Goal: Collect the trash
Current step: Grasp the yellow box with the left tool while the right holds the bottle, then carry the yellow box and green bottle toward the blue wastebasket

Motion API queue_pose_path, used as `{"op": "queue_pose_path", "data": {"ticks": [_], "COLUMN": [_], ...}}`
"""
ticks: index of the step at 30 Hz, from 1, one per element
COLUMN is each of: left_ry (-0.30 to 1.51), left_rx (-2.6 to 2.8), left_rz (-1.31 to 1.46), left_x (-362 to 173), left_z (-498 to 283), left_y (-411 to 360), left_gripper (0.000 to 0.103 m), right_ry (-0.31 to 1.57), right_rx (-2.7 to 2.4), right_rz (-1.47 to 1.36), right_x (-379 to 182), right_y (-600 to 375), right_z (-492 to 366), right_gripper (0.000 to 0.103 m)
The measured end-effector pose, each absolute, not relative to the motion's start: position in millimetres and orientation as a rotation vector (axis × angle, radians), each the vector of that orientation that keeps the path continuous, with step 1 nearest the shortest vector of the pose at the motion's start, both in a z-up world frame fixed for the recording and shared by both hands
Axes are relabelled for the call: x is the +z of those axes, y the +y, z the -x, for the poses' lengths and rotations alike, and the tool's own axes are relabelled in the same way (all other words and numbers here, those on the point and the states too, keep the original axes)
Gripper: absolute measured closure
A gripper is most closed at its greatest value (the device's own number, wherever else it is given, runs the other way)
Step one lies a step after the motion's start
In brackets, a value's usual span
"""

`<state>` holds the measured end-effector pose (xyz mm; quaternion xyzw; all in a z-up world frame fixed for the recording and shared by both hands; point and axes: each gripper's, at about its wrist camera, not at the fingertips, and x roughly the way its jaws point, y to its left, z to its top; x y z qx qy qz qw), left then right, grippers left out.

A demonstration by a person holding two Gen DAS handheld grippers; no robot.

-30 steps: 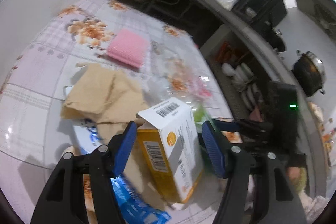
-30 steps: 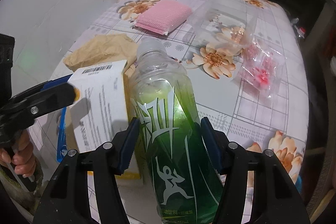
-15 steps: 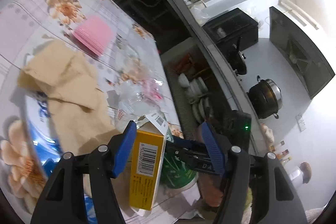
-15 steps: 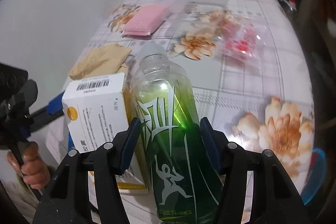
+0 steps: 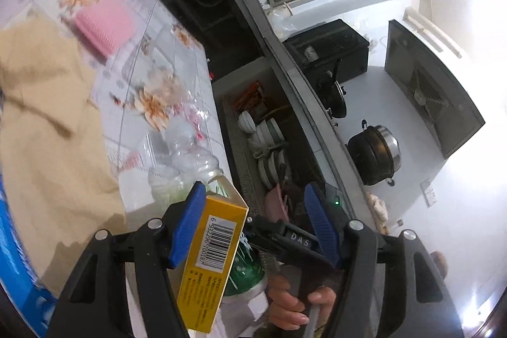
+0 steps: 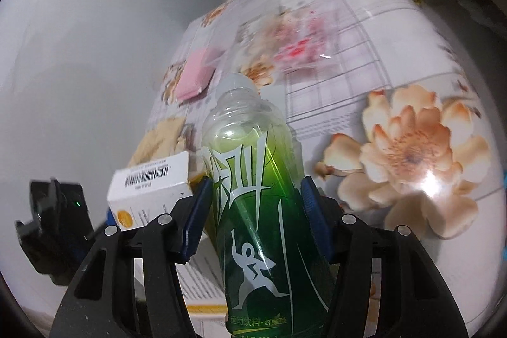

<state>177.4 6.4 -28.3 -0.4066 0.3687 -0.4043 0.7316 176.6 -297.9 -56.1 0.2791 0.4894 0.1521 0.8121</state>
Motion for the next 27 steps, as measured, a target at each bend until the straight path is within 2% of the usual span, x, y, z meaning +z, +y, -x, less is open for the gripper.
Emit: {"op": "queue_pose_path", "data": {"ticks": [7,13,20,27], "left_ry": [0.927,0.972,0.992,1.065], "left_rx": [-0.821,-0.721,-0.631,-0.547], "left_rz": [0.802,0.547,0.175,0.056], "left_x": [-44,-40,-29,-46], "left_z": [-171,-155,-123,-122], "left_y": [-14,-37,-74,-111], "left_gripper": [0.041,0.039,0.020,0.016], "right_ry": [0.996,0.978,0.973,0.966], "right_rx": [0.232,0.130,0.047,-0.024], "right_rz": [-0.569,-0.511,-0.446,-0.369], "right_x": [-50,-40,-36,-35], "right_y": [-306,-319,-330,-331], "right_z": [-166,-148,-122,-99], "right_gripper": [0.049,0.050,0.051,0.051]}}
